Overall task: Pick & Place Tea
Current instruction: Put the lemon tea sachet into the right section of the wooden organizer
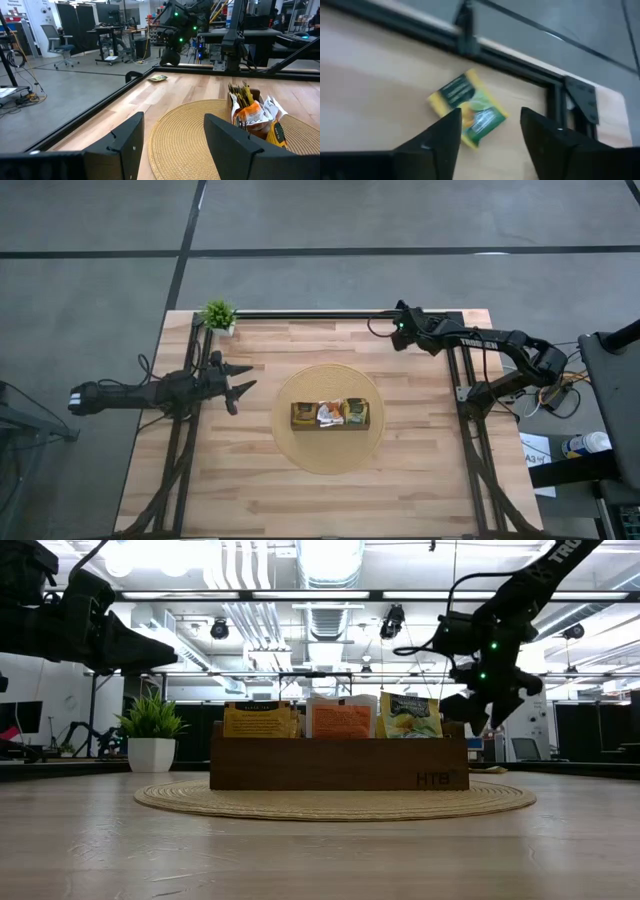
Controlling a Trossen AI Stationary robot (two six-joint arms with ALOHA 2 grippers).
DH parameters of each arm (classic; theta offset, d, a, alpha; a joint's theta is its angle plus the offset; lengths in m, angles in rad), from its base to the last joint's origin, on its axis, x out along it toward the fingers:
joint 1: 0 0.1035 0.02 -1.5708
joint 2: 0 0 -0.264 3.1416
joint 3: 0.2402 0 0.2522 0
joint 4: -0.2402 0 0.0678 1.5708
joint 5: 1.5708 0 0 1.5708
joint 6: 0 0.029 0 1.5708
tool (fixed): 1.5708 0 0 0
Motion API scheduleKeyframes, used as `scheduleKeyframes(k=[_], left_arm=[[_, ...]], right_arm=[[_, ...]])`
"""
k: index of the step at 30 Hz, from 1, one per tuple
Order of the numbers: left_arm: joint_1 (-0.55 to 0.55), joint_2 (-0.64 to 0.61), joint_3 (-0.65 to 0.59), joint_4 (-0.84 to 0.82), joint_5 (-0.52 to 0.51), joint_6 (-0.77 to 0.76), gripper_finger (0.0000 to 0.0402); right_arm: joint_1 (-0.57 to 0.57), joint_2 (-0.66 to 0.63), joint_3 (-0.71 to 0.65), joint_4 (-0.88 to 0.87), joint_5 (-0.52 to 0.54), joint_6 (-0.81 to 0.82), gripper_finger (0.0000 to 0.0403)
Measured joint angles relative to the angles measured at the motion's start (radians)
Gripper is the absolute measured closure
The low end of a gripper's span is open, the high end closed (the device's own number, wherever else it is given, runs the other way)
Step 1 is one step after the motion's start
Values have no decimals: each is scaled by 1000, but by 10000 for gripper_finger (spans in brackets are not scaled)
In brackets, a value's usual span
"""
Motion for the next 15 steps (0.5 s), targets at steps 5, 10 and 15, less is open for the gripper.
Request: scheduleKeyframes(k=[5, 10, 15], left_arm=[[0, 0, 0, 0, 0, 0, 199], [0, 0, 0, 0, 0, 0, 199], [0, 0, 0, 0, 0, 0, 199]], right_arm=[[-44, 5, 0, 15, -77, 70, 158], [-66, 4, 2, 59, -160, -75, 138], [-63, 3, 34, 52, -180, -82, 133]])
